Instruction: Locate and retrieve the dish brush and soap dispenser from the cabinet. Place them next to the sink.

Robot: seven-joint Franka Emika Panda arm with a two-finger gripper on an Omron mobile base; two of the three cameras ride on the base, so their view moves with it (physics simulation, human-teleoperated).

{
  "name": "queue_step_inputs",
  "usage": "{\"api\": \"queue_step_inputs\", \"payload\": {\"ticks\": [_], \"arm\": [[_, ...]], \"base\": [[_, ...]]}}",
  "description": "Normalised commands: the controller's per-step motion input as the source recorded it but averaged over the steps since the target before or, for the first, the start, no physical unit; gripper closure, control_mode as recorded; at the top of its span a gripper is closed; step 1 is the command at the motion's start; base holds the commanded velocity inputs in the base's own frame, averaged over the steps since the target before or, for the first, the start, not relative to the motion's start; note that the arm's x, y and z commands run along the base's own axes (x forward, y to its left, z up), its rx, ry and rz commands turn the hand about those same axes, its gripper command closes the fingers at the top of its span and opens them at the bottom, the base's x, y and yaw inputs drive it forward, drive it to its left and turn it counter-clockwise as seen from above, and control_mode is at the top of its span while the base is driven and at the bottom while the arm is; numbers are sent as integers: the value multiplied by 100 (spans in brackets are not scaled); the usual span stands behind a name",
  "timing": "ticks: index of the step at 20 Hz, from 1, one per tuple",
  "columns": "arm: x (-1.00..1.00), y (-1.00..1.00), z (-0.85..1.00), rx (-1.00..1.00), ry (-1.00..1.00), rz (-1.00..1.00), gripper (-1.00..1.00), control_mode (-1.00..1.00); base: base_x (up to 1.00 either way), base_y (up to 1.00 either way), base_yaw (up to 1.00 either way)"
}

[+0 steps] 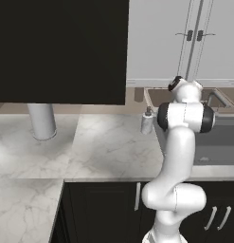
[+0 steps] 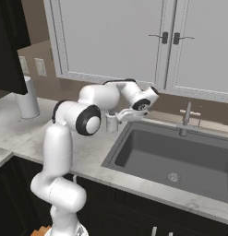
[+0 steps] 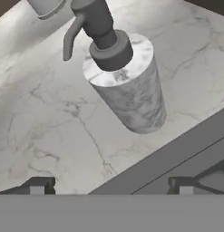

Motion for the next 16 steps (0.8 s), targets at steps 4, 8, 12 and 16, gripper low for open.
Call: {"api": "queue_step_inputs", "payload": {"ticks": [4,8,12,16], "arm": [[-78,11,32,-14,3,3,-100,-100],[-96,3,22,-11,4,5,-100,-100],[-96,6,26,-7,6,3,-100,-100],[-76,18,28,-6,10,2,-100,-100]], "base": [[0,0,0],[0,0,0],[0,0,0],[0,0,0]]}}
